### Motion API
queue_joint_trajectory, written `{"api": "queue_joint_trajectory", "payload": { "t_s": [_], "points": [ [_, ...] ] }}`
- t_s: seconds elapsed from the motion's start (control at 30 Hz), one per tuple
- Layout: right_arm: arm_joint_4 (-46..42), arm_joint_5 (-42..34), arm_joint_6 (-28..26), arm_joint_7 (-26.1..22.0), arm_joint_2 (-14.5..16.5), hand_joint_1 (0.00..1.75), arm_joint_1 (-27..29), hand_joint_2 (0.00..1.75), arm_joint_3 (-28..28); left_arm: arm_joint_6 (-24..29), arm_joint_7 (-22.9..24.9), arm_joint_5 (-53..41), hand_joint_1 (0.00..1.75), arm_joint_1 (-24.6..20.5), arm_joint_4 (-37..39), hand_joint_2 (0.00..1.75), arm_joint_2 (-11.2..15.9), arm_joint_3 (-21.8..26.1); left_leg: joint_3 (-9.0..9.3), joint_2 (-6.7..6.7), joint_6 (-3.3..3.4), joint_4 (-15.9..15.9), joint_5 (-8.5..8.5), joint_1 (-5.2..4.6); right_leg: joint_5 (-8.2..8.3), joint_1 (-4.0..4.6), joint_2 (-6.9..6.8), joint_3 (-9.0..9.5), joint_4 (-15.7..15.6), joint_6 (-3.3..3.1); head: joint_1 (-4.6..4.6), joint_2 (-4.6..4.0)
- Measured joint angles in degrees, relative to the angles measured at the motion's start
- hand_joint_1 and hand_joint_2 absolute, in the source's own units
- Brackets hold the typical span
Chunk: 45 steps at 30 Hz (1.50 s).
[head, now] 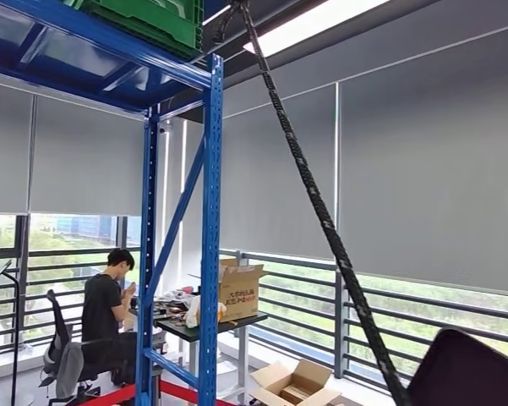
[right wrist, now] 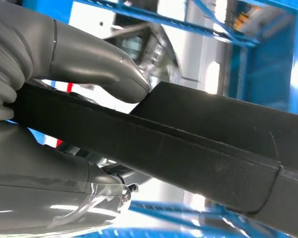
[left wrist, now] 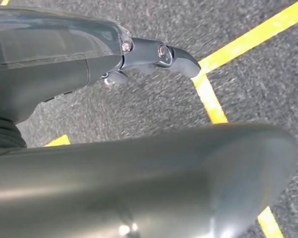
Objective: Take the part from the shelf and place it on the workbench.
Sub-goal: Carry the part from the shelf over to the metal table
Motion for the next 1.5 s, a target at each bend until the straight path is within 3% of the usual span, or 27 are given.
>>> {"api": "queue_joint_trajectory", "payload": {
  "t_s": [0.07,0.13,0.2,0.23,0.27,0.3,0.33,0.4,0.47,0.5,0.57,0.63,0.7,0.77,0.8,0.83,0.93,1.0,1.07,1.1,1.17,1.27,1.3,1.33,1.37,1.43,1.5],
  "points": [
    [0.50,1.03,-1.09,-0.25,-0.13,1.75,-0.26,1.75,1.82,-0.28,-0.21,0.08,0.00,-0.34,0.00,1.75,-0.04,0.07,0.16,0.73,0.56,-0.33,0.09,0.00,-0.07,-0.16,0.30,-0.21,0.09,0.54,0.02,0.00],
    [0.79,1.35,-2.17,-0.55,-0.41,1.75,-0.72,1.75,3.02,-0.55,-0.34,-0.16,0.00,-0.70,0.01,1.75,-0.13,0.07,0.40,1.58,1.25,-0.60,0.27,0.16,-1.50,-0.14,-1.70,-1.02,2.10,1.20,0.02,0.00],
    [0.87,1.40,-2.90,-0.68,-0.89,1.75,-1.30,1.75,3.50,-0.62,-0.38,-0.36,0.00,-0.72,0.02,1.75,-0.24,0.05,0.66,2.61,1.64,-0.69,0.18,0.15,-4.96,-0.28,-4.24,-4.07,8.78,1.82,0.01,0.00],
    [0.89,1.38,-3.14,-0.71,-1.18,1.75,-1.43,1.75,3.59,-0.63,-0.38,-0.38,0.00,-0.67,0.02,1.75,-0.31,0.05,0.73,3.15,1.70,-0.68,0.09,0.14,-6.56,-0.40,-4.79,-5.96,12.68,2.03,0.01,0.00],
    [0.91,1.32,-3.32,-0.69,-1.50,1.75,-1.47,1.75,3.62,-0.63,-0.38,-0.39,0.00,-0.64,0.02,1.75,-0.43,0.05,0.83,3.72,1.73,-0.67,-0.02,0.13,-7.42,-0.51,-5.07,-7.50,15.71,2.18,0.01,0.00],
    [0.92,1.23,-3.43,-0.62,-1.84,1.75,-1.50,1.75,3.65,-0.64,-0.38,-0.39,0.00,-0.66,0.02,1.75,-0.59,0.05,0.94,4.22,1.69,-0.67,-0.14,0.12,-7.10,-0.57,-5.20,-7.99,16.53,2.25,0.01,0.00],
    [0.91,1.13,-3.50,-0.50,-2.16,1.75,-1.61,1.75,3.66,-0.68,-0.38,-0.40,0.00,-0.73,0.02,1.75,-0.81,0.05,1.11,4.68,1.63,-0.67,-0.29,0.11,-5.66,-0.59,-5.33,-7.27,14.89,2.22,0.01,0.00],
    [0.72,0.99,-3.60,-0.22,-2.74,1.75,-2.02,1.75,3.68,-0.86,-0.39,-0.40,0.00,-0.87,0.02,1.75,-1.37,0.04,1.67,5.54,1.34,-0.73,-0.68,0.06,-1.58,-0.33,-6.68,-3.38,6.94,1.81,0.02,0.00],
    [0.48,0.95,-3.69,0.02,-3.07,1.75,-2.56,1.75,3.68,-1.04,-0.45,-0.40,0.00,-0.96,0.03,1.75,-1.85,0.03,2.05,6.28,0.89,-0.83,-1.00,-0.11,0.40,0.33,-8.46,-0.42,0.82,1.18,0.02,0.01],
    [0.35,0.94,-3.79,0.16,-3.19,1.75,-2.73,1.75,3.66,-1.06,-0.49,-0.40,0.00,-0.97,0.04,1.75,-2.07,0.02,2.15,6.72,0.65,-0.96,-1.09,-0.18,0.37,0.61,-8.83,-0.05,-0.14,0.95,0.02,0.01],
    [-0.05,0.93,-4.05,0.79,-3.44,1.75,-2.85,1.75,3.57,-1.08,-0.47,-0.60,0.00,-1.05,0.05,1.75,-2.59,0.00,2.44,7.54,0.13,-1.29,-1.25,-0.23,0.53,0.60,-7.85,-0.10,-0.58,0.44,0.01,0.02],
    [-0.60,0.94,-4.26,1.53,-3.69,1.75,-2.91,1.75,3.49,-1.13,-0.30,-0.95,0.00,-1.18,0.09,1.75,-3.13,-0.05,2.11,6.52,-0.19,-0.15,-2.50,-0.17,0.90,0.30,-6.90,0.19,-1.31,-0.26,0.01,0.01],
    [-0.91,0.97,-4.49,2.10,-3.85,1.75,-2.90,1.75,3.48,-1.21,0.11,-1.29,0.00,-1.18,0.20,1.75,-3.54,-0.13,-0.59,4.43,-0.21,5.56,-5.66,-0.15,1.04,0.19,-5.98,0.43,-1.69,-0.79,0.01,0.01],
    [-0.95,0.95,-4.67,2.58,-4.02,1.75,-2.55,1.75,3.48,-1.22,0.60,-1.55,0.00,-0.96,0.31,1.75,-3.86,-0.21,-4.53,3.51,-0.21,13.04,-8.29,-0.21,0.97,0.27,-4.82,0.50,-1.64,-0.99,0.01,0.01],
    [-0.95,0.93,-4.72,2.75,-4.10,1.75,-2.29,1.75,3.48,-1.21,0.75,-1.62,0.00,-0.86,0.34,1.75,-3.97,-0.25,-5.71,3.35,-0.21,14.77,-8.19,-0.22,0.92,0.29,-4.13,0.56,-1.60,-1.01,0.01,0.01],
    [-0.96,0.90,-4.78,2.90,-4.17,1.75,-2.04,1.75,3.48,-1.17,0.92,-1.72,0.00,-0.81,0.37,1.75,-4.07,-0.29,-5.80,3.26,-0.20,14.13,-6.86,-0.20,0.85,0.28,-3.43,0.66,-1.53,-0.97,0.01,0.01],
    [-1.15,0.96,-5.27,3.25,-4.51,1.75,-1.41,1.75,3.45,-0.89,1.47,-1.95,0.00,-0.85,0.38,1.75,-4.19,-0.36,-2.00,1.46,-0.08,3.94,-0.62,0.14,0.25,0.20,-1.43,0.72,-0.69,-0.44,0.02,0.00],
    [-1.38,1.24,-5.65,3.36,-4.92,1.75,-0.80,1.75,3.32,-0.50,1.93,-1.93,0.00,-0.82,0.39,1.75,-4.21,-0.37,-0.57,0.15,0.14,0.52,0.38,0.23,-0.01,0.19,-0.43,0.36,-0.14,0.11,0.01,0.00],
    [-1.71,1.79,-6.05,3.31,-5.48,1.75,0.15,1.75,2.98,0.00,2.35,-1.75,0.00,-0.86,0.40,1.75,-4.23,-0.37,-0.47,0.54,0.61,0.35,0.28,0.07,0.02,0.08,0.31,0.12,-0.11,0.57,-0.01,0.00],
    [-1.95,2.13,-6.24,3.20,-5.78,1.75,0.69,1.75,2.71,0.25,2.50,-1.64,0.00,-0.91,0.41,1.75,-4.25,-0.37,-0.38,0.92,0.95,0.23,0.35,0.09,-0.19,0.05,0.13,0.07,0.07,0.82,-0.02,0.00],
    [-2.49,2.66,-6.57,2.81,-6.33,1.75,1.39,1.75,2.10,0.63,2.85,-1.49,0.00,-0.91,0.43,1.75,-4.25,-0.37,-0.14,1.82,1.64,-0.04,0.45,0.22,-1.99,0.01,-1.67,-1.07,2.74,1.41,-0.02,0.00],
    [-2.83,2.72,-6.98,1.77,-6.68,1.75,2.20,1.75,1.32,0.96,3.27,-1.23,0.00,-0.60,0.44,1.75,-4.17,-0.36,0.06,3.49,2.10,-0.12,0.26,0.07,-6.78,-0.42,-4.57,-6.34,13.48,2.16,-0.03,0.00],
    [-2.83,2.60,-7.06,1.38,-6.70,1.75,2.58,1.75,1.06,0.92,3.32,-1.26,0.00,-0.57,0.44,1.75,-4.17,-0.36,0.10,4.01,2.12,-0.12,0.19,0.03,-7.28,-0.58,-4.87,-7.60,15.84,2.32,-0.03,0.00],
    [-2.83,2.45,-7.08,0.96,-6.70,1.75,2.88,1.75,0.78,0.77,3.34,-1.38,0.00,-0.58,0.44,1.75,-4.17,-0.36,0.18,4.49,2.08,-0.12,0.10,0.01,-6.66,-0.71,-5.08,-7.74,15.97,2.44,-0.03,0.00],
    [-2.83,2.28,-6.99,0.54,-6.70,1.75,3.06,1.75,0.51,0.54,3.33,-1.55,0.00,-0.61,0.44,1.75,-4.17,-0.37,0.34,4.92,1.98,-0.12,-0.01,0.01,-5.06,-0.78,-5.34,-6.69,13.72,2.46,-0.03,0.00],
    [-2.83,2.10,-6.69,-0.25,-6.59,1.75,3.13,1.75,0.11,0.35,3.16,-1.84,0.00,-0.63,0.44,1.75,-4.16,-0.39,0.79,5.68,1.60,-0.15,-0.33,-0.06,-1.32,-0.59,-7.08,-2.56,5.56,2.24,-0.03,0.00],
    [-2.86,2.31,-6.45,-0.69,-6.21,1.75,3.15,1.75,-0.05,0.47,2.69,-1.88,0.00,-0.61,0.44,1.75,-4.07,-0.39,1.14,6.31,1.04,-0.27,-0.63,-0.21,0.19,-0.09,-8.51,-0.07,0.47,1.72,-0.03,0.01]
  ]
}}
